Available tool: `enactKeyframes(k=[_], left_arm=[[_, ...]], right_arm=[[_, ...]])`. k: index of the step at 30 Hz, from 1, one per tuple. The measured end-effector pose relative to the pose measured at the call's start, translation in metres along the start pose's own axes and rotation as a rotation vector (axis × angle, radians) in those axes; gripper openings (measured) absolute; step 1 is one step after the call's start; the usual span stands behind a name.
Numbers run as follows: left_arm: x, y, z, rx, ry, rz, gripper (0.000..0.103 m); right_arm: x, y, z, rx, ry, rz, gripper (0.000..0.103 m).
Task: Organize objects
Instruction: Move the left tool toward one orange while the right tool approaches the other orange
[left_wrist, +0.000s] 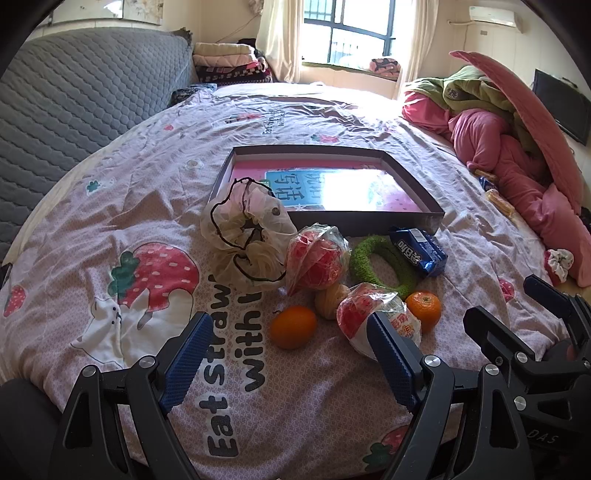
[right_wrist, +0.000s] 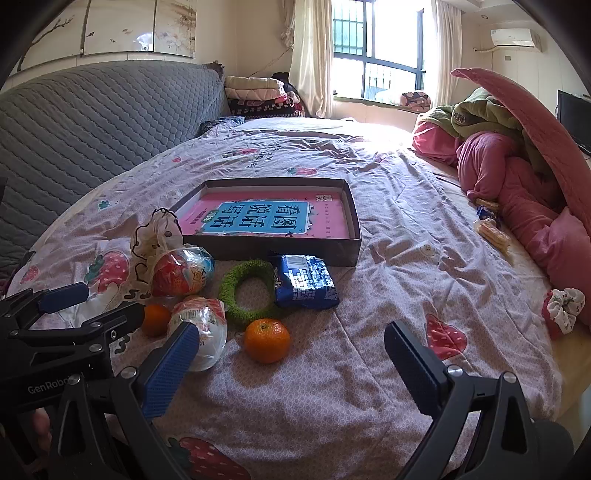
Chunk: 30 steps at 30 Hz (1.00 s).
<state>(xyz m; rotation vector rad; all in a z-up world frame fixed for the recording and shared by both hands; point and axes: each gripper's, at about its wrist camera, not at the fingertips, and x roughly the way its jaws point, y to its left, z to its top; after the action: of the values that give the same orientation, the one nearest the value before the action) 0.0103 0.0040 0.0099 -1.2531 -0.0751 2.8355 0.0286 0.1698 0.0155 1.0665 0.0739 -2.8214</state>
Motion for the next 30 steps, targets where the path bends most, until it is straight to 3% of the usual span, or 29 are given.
enactKeyframes(k=[30], left_arm=[[0.026,0.017,-0.017,-0.027,0.12,0.008,0.086]], right_arm=[[0.014,0.003,-0.017,-0.031,0.097,0.047,0.101]])
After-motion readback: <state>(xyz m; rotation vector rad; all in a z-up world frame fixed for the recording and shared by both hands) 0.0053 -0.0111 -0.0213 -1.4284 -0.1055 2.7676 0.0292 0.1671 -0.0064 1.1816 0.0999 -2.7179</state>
